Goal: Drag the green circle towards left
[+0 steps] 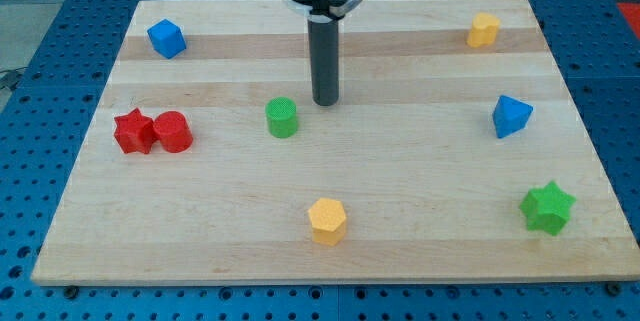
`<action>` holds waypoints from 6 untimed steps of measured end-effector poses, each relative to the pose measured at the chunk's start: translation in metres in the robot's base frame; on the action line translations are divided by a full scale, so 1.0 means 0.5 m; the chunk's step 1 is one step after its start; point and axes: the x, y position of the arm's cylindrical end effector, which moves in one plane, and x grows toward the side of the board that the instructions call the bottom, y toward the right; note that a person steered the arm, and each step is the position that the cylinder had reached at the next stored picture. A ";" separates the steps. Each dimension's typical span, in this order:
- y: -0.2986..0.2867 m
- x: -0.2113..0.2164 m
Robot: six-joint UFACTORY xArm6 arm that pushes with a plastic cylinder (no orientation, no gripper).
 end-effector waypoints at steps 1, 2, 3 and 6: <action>0.000 0.020; 0.000 0.082; 0.000 0.082; -0.095 0.081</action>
